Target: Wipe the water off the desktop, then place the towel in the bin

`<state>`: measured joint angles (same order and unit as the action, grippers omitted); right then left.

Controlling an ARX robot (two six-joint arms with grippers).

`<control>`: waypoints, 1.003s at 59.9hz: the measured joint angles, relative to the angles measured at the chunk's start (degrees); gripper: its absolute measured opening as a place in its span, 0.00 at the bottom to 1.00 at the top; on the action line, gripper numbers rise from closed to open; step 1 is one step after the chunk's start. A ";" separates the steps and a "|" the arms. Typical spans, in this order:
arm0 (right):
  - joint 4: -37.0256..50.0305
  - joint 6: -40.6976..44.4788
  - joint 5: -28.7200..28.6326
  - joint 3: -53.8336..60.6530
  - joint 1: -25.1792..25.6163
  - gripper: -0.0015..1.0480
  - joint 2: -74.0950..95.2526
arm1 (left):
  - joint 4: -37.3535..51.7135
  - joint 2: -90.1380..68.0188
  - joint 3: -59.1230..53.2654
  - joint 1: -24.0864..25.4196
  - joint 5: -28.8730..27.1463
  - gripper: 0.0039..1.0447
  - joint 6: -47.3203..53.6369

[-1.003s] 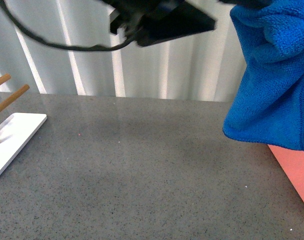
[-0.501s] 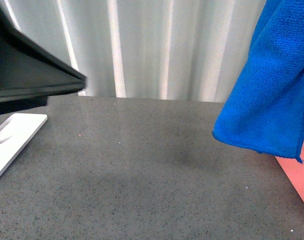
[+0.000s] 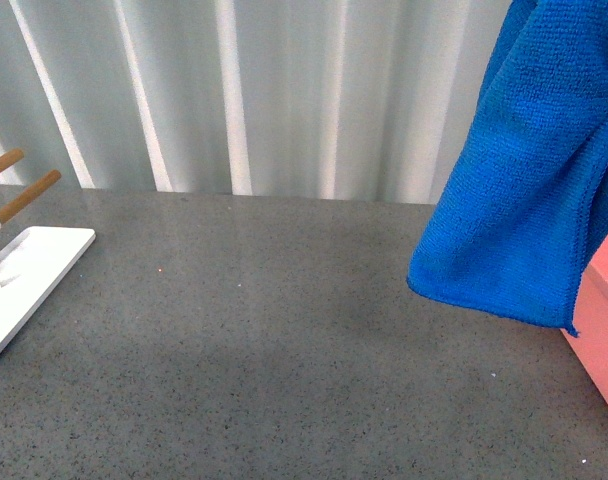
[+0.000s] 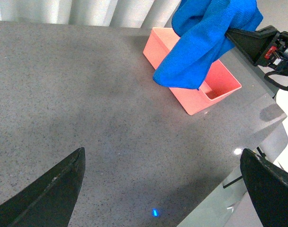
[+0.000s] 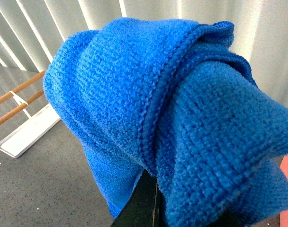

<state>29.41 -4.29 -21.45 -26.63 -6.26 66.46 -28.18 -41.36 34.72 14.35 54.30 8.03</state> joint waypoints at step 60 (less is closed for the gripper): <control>-1.92 0.63 0.74 0.00 -0.35 0.04 -1.40 | 37.42 28.65 -31.17 -14.40 -54.34 0.03 -8.13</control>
<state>27.49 -3.66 -20.71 -26.63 -6.61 65.06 9.23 -12.71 3.55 -0.05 -0.03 -0.10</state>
